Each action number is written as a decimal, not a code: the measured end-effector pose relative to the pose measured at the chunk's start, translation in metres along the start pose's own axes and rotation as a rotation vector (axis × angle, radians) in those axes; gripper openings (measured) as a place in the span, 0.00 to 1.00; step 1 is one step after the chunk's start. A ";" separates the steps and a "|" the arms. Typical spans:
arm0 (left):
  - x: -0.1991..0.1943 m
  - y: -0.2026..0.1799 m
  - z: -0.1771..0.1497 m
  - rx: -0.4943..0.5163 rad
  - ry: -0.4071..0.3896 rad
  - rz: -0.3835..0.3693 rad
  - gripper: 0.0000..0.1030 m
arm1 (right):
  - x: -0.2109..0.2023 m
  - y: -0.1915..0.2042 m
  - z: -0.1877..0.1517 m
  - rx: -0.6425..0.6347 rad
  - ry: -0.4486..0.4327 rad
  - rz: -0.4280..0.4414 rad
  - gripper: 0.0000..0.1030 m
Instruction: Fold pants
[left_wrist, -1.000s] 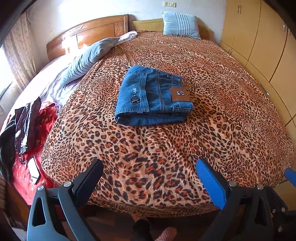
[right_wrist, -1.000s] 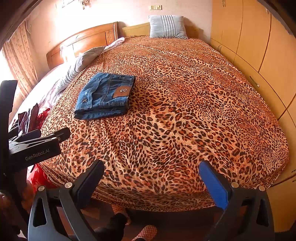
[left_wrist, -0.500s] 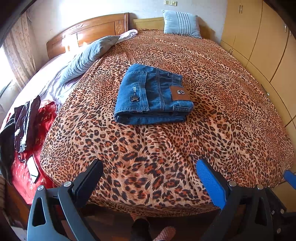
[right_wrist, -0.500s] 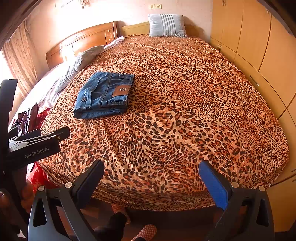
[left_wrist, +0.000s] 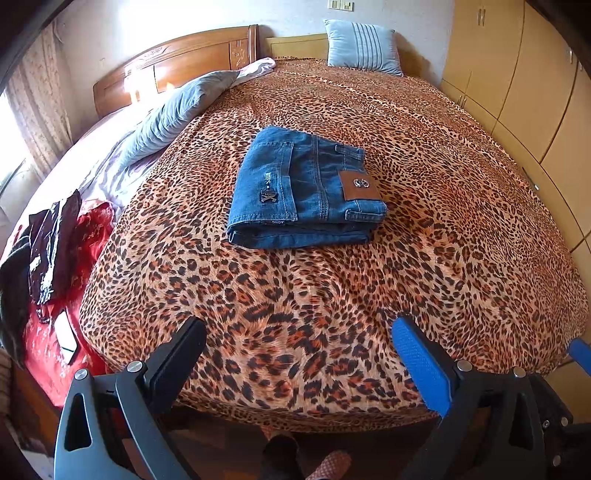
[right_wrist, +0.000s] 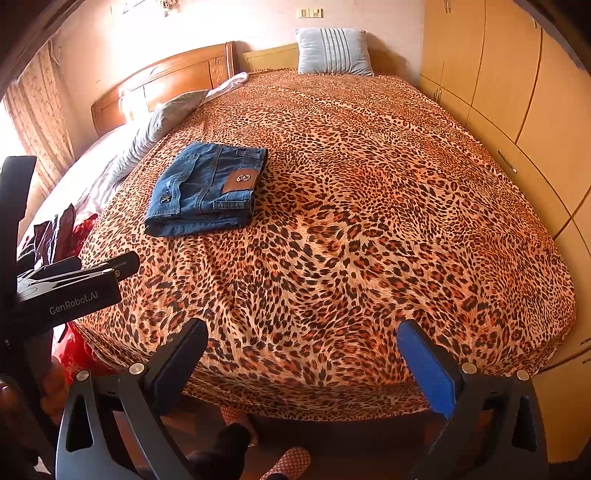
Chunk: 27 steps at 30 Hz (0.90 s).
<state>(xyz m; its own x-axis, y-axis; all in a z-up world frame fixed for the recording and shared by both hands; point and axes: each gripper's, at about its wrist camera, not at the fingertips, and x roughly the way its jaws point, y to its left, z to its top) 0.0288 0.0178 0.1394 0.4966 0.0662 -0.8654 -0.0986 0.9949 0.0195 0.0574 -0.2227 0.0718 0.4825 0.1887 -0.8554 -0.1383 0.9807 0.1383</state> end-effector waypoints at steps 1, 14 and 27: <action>0.000 0.000 0.000 -0.002 0.000 0.001 0.99 | 0.000 0.000 0.001 -0.001 -0.001 0.000 1.00; 0.004 0.000 0.002 -0.006 0.010 0.001 0.99 | 0.003 -0.001 0.003 -0.005 0.006 0.004 1.00; 0.013 0.001 0.010 -0.018 0.011 -0.003 0.99 | 0.013 -0.004 0.006 0.000 0.033 0.006 1.00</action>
<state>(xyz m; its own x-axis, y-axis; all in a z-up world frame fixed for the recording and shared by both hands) 0.0439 0.0207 0.1336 0.4878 0.0622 -0.8707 -0.1126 0.9936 0.0079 0.0697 -0.2236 0.0629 0.4532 0.1923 -0.8704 -0.1410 0.9796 0.1431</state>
